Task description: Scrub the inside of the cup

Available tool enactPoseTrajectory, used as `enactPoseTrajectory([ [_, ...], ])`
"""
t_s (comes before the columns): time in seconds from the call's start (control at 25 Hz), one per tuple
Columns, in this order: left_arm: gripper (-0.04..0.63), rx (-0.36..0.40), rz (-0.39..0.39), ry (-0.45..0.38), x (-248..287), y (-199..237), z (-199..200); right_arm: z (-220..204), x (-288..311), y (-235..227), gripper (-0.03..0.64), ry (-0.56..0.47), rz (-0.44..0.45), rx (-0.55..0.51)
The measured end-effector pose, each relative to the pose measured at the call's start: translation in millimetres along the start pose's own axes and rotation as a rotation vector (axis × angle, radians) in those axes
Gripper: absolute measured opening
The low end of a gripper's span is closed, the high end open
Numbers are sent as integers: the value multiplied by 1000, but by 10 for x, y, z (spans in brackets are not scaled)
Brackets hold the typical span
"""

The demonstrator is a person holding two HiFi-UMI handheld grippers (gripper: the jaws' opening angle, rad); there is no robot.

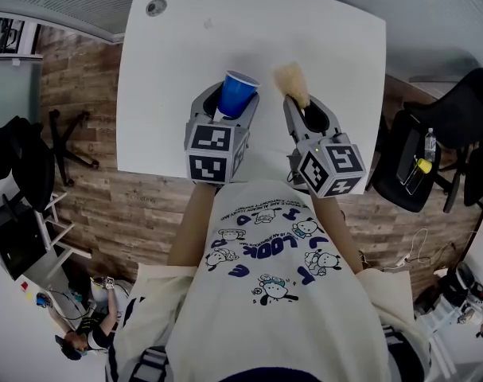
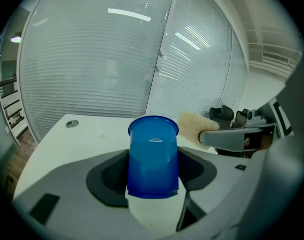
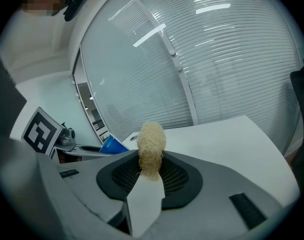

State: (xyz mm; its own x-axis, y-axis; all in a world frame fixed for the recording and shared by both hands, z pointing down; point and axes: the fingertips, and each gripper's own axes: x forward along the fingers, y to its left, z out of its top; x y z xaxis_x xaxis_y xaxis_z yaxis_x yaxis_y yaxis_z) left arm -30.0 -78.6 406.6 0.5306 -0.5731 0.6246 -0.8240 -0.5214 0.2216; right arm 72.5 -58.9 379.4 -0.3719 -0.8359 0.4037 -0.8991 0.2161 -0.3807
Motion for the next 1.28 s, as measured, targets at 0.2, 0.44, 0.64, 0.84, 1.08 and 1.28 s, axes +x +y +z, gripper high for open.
enactPoseTrajectory([
  [0.2,299,5,6,-5,-15,-4,21,5,-24,-52,109,-4,-35,4],
  [0.44,299,-1,15,-18,-4,3,22,2,-36,-78,109,-9,-52,2],
  [0.64,299,-10,17,-23,-6,12,30,10,-32,-82,107,-12,-57,4],
  [0.84,299,-14,12,-29,-5,4,58,11,-38,-83,107,-11,-55,8],
  [1.08,299,-10,7,-27,0,-14,56,-5,-31,-78,107,-6,-52,8],
  [1.28,299,-5,14,-22,11,5,49,-17,-15,-74,106,-2,-52,7],
])
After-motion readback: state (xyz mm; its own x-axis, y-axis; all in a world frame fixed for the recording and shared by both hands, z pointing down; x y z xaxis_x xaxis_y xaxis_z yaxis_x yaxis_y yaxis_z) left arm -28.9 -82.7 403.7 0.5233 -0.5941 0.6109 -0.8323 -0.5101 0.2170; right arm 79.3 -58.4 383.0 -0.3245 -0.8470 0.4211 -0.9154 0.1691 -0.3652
